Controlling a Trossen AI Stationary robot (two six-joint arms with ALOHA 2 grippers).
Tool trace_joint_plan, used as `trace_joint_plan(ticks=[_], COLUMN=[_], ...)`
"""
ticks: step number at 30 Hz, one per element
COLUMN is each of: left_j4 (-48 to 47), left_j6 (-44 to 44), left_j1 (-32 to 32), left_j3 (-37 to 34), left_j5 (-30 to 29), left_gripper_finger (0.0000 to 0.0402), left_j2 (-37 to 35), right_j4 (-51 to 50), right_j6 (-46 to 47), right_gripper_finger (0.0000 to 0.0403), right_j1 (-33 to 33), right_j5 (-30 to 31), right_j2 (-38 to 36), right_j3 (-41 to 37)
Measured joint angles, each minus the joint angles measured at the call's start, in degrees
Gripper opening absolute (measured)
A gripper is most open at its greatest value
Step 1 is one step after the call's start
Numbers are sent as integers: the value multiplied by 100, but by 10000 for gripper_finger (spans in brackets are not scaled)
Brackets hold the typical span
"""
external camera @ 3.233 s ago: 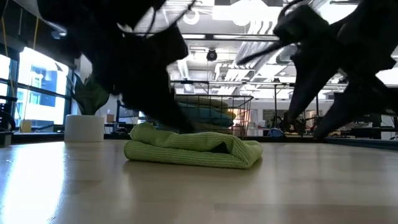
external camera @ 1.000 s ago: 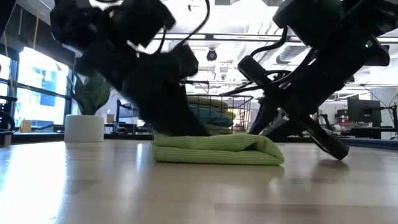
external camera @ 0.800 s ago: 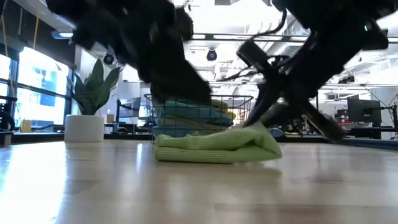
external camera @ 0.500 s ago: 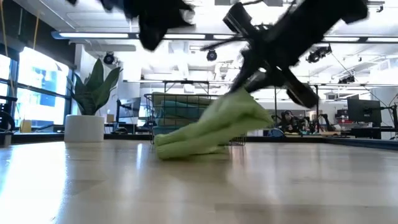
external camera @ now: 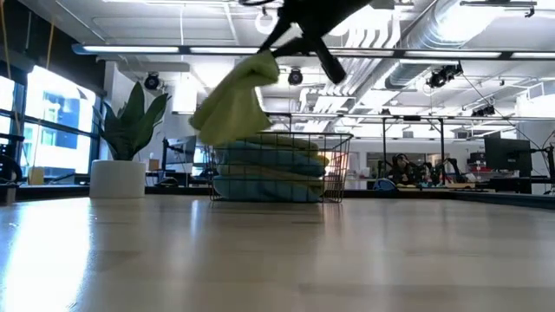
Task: Fold microfiber towels
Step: Put the green microfiber cloth into the basket
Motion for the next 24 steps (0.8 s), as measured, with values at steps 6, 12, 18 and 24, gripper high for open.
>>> trace_joint_plan(ticks=[6, 12, 18, 24], left_j4=[-517, -932, -1064, -1087], left_j6=[2, 151, 489, 557], left_j1=[-182, -198, -198, -198], left_j3=[0, 0, 0, 0], left_j5=[-485, -564, -563, -563], left_gripper_finger=[115, 115, 115, 115], left_j2=[-464, -553, -551, -553], right_j4=[18, 620, 1711, 2662], right_j6=[-406, -577, -30, 934], right_gripper_finger=[0, 0, 0, 0], right_j1=[-627, -1305, -1747, -1980], right_j5=[207, 918, 2216, 2810], right_j2=[0, 31, 383, 1049], right_j3=[585, 920, 948, 948])
